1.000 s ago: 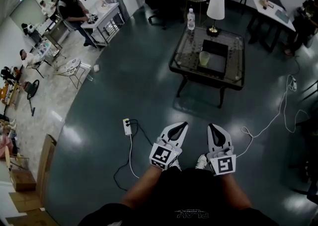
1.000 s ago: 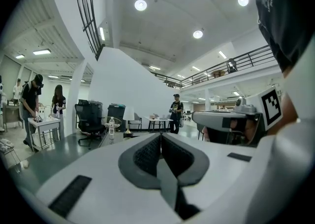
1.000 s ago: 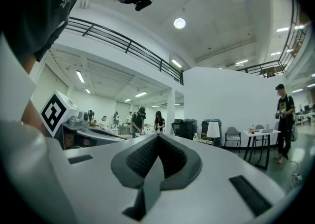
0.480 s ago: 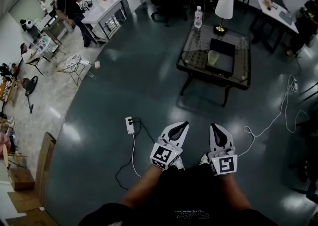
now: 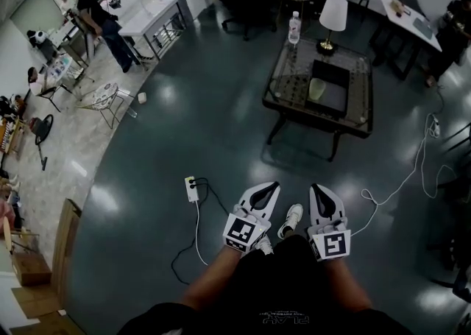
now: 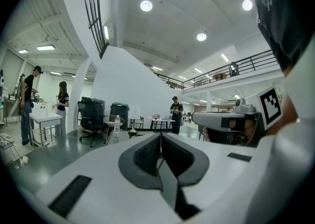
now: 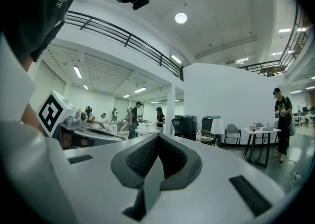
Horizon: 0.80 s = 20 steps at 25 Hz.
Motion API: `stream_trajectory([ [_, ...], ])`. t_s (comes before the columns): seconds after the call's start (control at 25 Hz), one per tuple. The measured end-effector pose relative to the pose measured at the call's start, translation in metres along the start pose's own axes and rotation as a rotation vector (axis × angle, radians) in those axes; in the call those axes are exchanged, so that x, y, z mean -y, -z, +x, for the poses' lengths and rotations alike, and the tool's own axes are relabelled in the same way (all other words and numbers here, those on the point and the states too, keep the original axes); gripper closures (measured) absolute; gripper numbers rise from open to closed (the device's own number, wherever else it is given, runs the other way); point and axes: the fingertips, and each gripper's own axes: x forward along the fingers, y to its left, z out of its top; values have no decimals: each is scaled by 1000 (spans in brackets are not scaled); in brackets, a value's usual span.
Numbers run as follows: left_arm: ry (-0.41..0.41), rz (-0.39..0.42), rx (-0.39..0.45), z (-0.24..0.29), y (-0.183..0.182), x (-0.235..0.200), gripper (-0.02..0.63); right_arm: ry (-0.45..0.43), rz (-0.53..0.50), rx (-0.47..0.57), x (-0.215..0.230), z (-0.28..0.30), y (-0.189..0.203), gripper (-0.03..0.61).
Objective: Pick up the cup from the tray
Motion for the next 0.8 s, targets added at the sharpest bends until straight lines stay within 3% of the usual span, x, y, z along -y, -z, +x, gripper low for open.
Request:
stream_trajectory([
  [0.8, 2, 21, -43, 80, -7, -28, 603, -9, 37, 3, 66, 64, 10, 568],
])
